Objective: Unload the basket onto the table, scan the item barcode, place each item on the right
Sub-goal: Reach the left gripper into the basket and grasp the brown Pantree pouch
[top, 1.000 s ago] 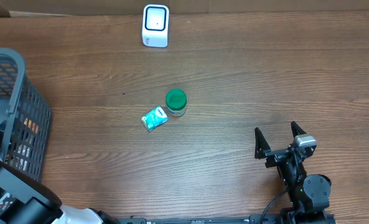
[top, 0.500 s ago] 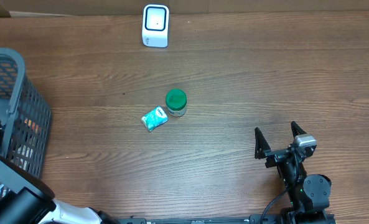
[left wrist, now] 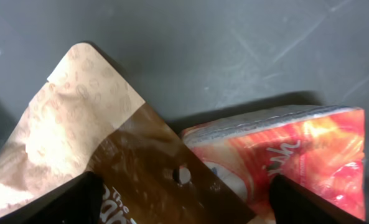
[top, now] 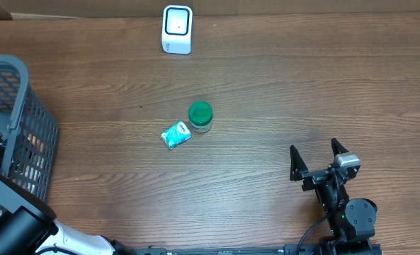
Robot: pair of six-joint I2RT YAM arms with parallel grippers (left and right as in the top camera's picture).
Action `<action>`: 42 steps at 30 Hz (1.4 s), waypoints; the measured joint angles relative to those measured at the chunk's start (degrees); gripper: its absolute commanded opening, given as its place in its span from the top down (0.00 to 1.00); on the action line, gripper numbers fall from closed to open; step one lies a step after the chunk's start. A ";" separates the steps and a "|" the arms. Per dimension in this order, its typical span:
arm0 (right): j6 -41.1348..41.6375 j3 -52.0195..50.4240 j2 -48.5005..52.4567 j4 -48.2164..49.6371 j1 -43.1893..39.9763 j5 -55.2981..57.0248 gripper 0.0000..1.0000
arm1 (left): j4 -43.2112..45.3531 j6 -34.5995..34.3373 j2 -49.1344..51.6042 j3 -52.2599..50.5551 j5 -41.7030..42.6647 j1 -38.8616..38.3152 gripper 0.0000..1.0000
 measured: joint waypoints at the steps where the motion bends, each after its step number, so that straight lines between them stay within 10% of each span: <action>1: -0.02 0.00 0.00 0.00 0.00 -0.02 0.00 | 0.35 0.02 0.31 0.17 0.31 0.00 0.17; 7: 0.02 0.00 0.00 0.00 0.00 0.00 0.00 | 1.95 0.00 2.51 1.46 1.88 0.02 0.31; 13: 0.00 0.00 0.00 -0.02 0.00 -0.02 0.00 | 2.73 0.00 3.69 2.21 4.72 -0.11 0.66; 15: 0.02 0.00 0.00 0.00 0.00 -0.04 0.00 | 2.51 0.04 3.82 2.51 5.40 -0.24 0.94; 31: 0.00 0.00 0.00 -0.02 0.00 0.00 0.00 | -28.72 -3.56 11.78 25.27 1.92 -0.42 0.96; 42: 0.00 0.00 0.00 0.00 0.00 -0.02 0.00 | -28.39 -4.61 0.52 28.06 2.19 -0.42 0.96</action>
